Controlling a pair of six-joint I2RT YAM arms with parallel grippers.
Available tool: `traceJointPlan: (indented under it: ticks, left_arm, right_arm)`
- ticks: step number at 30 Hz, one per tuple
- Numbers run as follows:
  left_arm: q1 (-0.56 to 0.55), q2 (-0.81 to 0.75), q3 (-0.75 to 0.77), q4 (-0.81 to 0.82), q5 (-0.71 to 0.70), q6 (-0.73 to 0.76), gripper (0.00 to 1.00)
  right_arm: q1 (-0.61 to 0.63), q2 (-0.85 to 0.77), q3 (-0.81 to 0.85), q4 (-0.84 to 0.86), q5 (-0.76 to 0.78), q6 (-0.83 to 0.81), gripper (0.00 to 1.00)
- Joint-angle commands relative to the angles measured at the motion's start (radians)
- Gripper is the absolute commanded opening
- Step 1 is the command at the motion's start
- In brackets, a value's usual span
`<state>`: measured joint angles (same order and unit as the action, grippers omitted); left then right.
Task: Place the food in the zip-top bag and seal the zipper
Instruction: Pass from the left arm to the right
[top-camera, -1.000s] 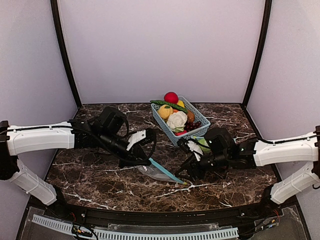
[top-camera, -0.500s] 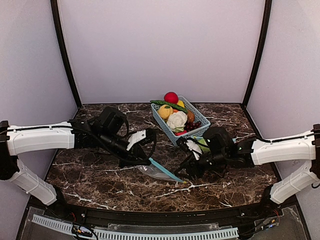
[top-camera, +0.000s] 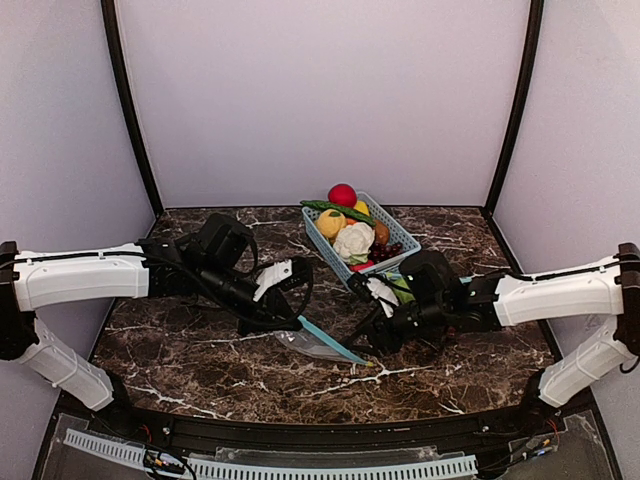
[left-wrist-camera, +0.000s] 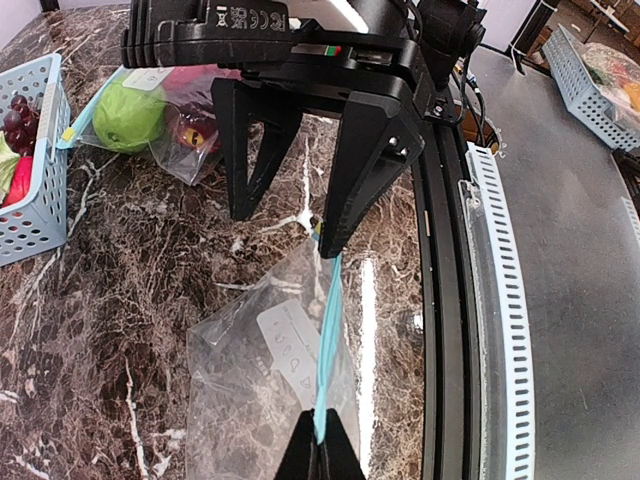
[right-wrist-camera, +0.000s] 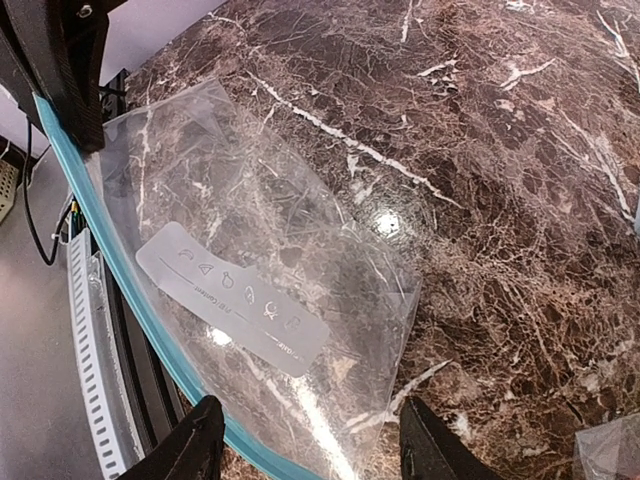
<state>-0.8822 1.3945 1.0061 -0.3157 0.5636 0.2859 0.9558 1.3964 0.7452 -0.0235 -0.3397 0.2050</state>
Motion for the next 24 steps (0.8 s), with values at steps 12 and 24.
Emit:
traceJointPlan:
  ticks: [12,24]
  left_arm:
    - [-0.004,-0.023,0.009,-0.029,-0.014,0.018,0.01]
    - [-0.005,-0.024,0.009,-0.025,-0.018,0.017,0.01]
  right_arm:
    - [-0.007,0.043,0.024,0.056,-0.111,-0.023,0.56]
    - [0.025,0.106,0.055,0.116,-0.162,-0.007,0.50]
